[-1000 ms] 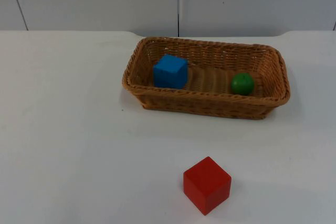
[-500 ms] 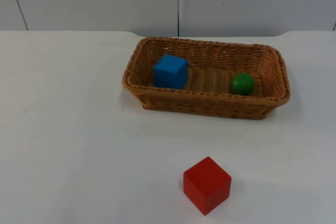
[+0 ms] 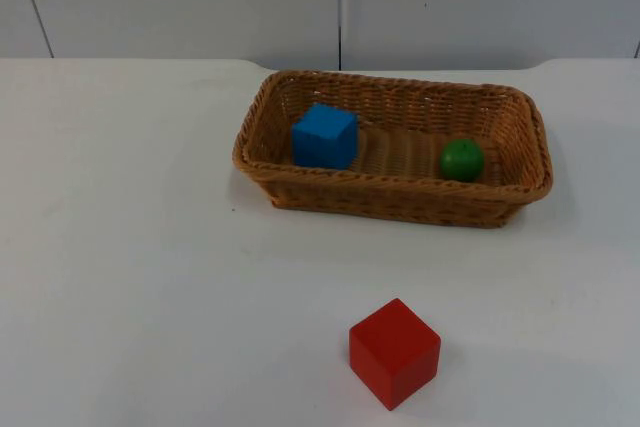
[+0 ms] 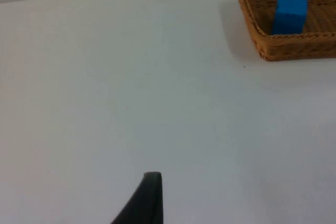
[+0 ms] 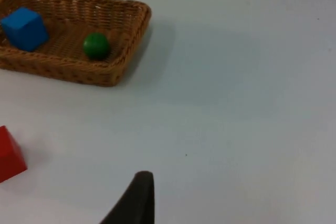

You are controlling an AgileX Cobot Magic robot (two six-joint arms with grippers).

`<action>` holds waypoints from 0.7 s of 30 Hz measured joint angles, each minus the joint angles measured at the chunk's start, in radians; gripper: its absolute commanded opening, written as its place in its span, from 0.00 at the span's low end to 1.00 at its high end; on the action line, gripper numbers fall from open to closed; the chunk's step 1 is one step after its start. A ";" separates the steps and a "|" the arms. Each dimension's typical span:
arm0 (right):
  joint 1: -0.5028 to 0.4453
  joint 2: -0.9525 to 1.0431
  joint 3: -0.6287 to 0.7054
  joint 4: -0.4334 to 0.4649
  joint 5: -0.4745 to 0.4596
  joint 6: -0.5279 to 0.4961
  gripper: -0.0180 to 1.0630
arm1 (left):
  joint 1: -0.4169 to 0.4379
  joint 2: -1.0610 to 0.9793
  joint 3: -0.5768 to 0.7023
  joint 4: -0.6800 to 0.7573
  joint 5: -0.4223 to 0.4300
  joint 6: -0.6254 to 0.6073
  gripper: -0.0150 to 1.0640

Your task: Place all geometric objects except the red cube into the basket.

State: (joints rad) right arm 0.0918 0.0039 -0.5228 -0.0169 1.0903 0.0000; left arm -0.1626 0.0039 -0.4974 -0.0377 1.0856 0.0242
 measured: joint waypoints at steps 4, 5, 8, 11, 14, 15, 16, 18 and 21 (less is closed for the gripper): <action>-0.027 0.000 0.000 0.000 0.000 0.000 0.99 | 0.000 0.000 0.000 0.000 0.000 0.000 0.99; -0.030 0.000 0.000 0.000 0.000 0.000 0.99 | 0.002 0.000 0.000 0.000 0.000 0.000 0.99; -0.030 0.000 0.000 0.002 0.000 0.000 0.99 | 0.025 0.000 0.000 0.000 0.000 0.000 0.99; -0.030 0.000 0.000 0.002 0.000 0.000 0.99 | 0.051 0.000 0.000 0.000 0.000 0.000 0.99; -0.030 0.000 0.000 0.002 0.000 0.000 0.99 | 0.101 0.000 0.000 0.000 0.000 0.000 0.99; -0.030 0.000 0.000 0.002 0.000 0.000 0.99 | 0.101 0.000 0.000 0.000 0.000 0.000 0.99; -0.030 0.000 0.000 0.002 0.000 0.000 0.99 | 0.117 0.000 0.000 0.000 0.000 0.000 0.99; -0.030 0.000 0.000 0.002 0.000 0.000 0.99 | 0.142 0.000 0.000 0.000 0.000 0.000 0.99; -0.030 0.000 0.000 0.002 0.000 0.000 0.99 | 0.167 0.000 0.000 0.000 0.000 0.000 0.99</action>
State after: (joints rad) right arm 0.0619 0.0039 -0.5228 -0.0149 1.0903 0.0000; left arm 0.0047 0.0039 -0.4974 -0.0377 1.0856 0.0242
